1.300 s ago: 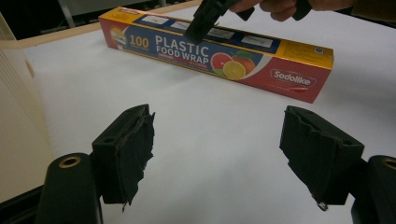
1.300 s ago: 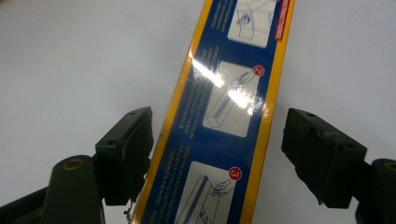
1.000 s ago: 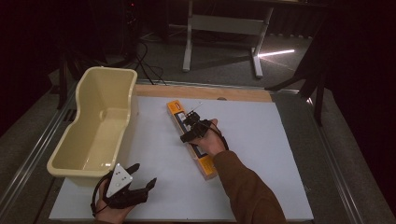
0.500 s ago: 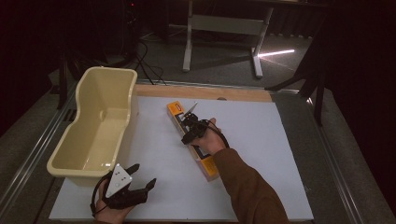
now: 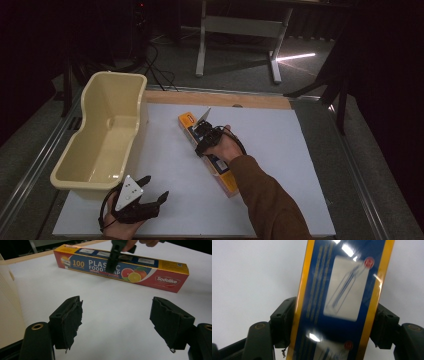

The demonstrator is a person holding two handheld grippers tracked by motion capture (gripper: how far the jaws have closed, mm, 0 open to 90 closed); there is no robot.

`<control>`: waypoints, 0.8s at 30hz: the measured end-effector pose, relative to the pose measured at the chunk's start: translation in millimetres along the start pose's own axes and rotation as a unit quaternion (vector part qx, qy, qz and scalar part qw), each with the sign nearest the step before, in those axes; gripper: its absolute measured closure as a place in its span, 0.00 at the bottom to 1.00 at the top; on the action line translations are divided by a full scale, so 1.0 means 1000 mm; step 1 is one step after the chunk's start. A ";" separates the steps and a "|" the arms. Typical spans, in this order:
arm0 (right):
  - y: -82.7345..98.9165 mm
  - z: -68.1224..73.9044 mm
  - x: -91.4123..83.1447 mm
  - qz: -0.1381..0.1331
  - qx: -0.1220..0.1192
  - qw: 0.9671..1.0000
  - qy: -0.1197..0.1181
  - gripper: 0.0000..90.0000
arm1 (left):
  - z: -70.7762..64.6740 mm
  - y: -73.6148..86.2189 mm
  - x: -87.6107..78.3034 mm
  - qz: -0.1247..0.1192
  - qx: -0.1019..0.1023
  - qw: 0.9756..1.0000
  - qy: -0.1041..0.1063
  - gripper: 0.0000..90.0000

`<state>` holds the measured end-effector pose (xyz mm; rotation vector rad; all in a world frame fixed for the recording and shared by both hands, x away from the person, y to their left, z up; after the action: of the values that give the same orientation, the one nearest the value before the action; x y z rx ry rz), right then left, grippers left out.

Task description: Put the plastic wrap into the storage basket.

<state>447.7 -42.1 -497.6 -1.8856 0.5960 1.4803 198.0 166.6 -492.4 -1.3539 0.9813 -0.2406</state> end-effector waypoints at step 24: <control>-0.007 -0.004 -0.019 0.020 0.079 0.995 -0.052 0.43 | 0.000 0.000 -0.001 -0.004 -0.001 1.000 -0.001 0.28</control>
<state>450.8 -41.4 -477.4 -1.6746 0.6856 1.5007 197.4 167.8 -492.1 -1.3605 0.9751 -0.2448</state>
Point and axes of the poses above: each handheld gripper's, and its own axes: x roughly forward along the jaws, y roughly out of its underside, z roughly to its left, the point moved 1 cm from there along x, roughly forward along the jaws, and after that the axes turned 11 degrees about y, right-handed, at the moved point
